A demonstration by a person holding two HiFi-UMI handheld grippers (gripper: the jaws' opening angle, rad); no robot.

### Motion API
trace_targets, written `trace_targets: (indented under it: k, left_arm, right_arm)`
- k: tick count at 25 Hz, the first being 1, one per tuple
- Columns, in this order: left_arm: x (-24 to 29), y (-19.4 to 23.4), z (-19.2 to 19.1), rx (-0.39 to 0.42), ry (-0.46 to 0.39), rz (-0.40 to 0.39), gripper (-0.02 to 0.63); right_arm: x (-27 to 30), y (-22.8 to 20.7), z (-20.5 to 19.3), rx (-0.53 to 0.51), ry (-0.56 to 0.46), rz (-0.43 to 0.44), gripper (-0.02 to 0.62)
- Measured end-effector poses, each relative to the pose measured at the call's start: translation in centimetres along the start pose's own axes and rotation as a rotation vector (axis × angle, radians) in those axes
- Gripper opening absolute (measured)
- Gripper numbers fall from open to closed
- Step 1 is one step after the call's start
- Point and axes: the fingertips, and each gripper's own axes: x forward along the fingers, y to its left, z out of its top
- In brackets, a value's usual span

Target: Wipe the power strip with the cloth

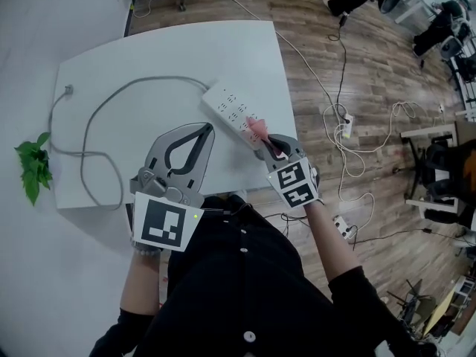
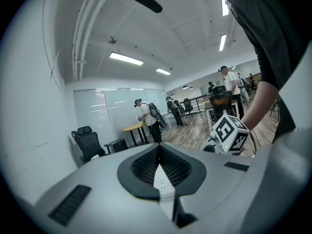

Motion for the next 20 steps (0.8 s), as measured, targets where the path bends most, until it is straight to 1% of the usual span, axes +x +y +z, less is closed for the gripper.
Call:
trace_targets:
  k: [3,6,13,20]
  left_arm:
    - [0.0,0.0,0.7,0.013,-0.011,-0.007,0.014]
    - [0.1,0.0,1.5,0.018,-0.029,-0.01,0.014]
    - [0.3,0.0,3.0,0.034,-0.057,-0.013,0.014]
    - [0.0,0.1,3.3,0.039,-0.065,-0.013,0.014]
  right_arm:
    - [-1.7,-0.8,1.8,0.06,-0.068,-0.035,0.05]
    - [-3.5,-1.4,3.8,0.076,-0.128,-0.065,0.05]
    - [-7.5,-1.4,8.5,0.025,-0.251,-0.093,0.051]
    - [-9.9,-1.4,11.9,0.033,-0.343,-0.125,0.051]
